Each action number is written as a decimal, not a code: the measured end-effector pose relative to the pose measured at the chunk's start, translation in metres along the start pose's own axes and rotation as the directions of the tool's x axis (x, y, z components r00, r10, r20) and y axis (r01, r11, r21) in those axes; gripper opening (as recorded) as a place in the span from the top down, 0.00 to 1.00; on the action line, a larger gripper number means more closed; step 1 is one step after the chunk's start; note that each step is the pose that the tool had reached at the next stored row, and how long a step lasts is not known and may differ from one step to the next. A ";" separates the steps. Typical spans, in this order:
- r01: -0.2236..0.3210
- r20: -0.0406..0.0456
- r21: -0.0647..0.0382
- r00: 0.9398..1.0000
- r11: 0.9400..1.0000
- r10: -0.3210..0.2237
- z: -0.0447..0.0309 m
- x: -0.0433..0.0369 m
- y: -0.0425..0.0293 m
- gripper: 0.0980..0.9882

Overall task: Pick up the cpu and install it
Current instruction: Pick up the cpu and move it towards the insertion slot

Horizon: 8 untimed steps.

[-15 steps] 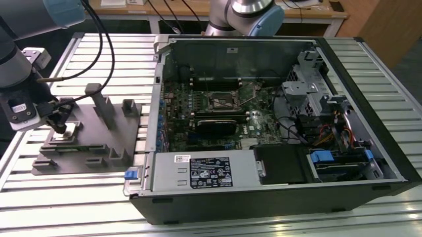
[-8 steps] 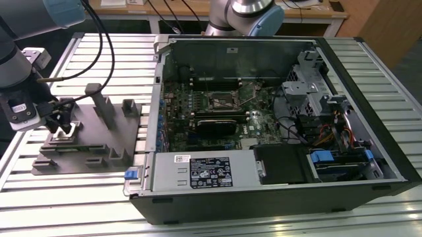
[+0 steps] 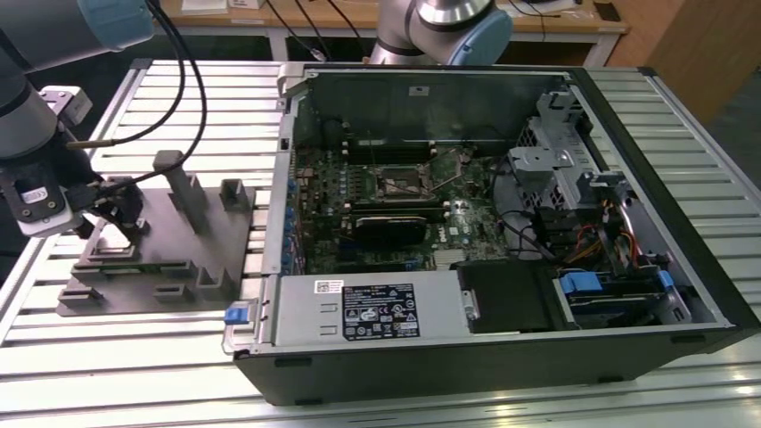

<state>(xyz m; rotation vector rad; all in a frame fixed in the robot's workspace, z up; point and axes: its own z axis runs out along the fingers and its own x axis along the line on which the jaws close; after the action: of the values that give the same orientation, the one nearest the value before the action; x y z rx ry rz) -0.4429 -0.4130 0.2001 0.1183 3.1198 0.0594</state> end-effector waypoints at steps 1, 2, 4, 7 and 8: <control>0.000 0.000 0.000 1.000 1.000 0.000 0.0000 0.0000 0.0000 0.38; 0.003 0.000 0.000 1.000 1.000 -0.003 0.0003 0.0001 0.0000 0.38; 0.024 -0.001 -0.001 1.000 1.000 -0.024 0.0012 0.0001 0.0000 0.38; 0.067 -0.002 -0.001 0.998 0.998 -0.067 0.0031 0.0001 -0.0001 0.38; 0.076 -0.003 -0.001 0.997 0.997 -0.076 0.0038 0.0001 -0.0001 0.38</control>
<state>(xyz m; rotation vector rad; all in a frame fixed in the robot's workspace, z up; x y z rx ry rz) -0.4430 -0.4130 0.1963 -0.0002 3.1235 0.0604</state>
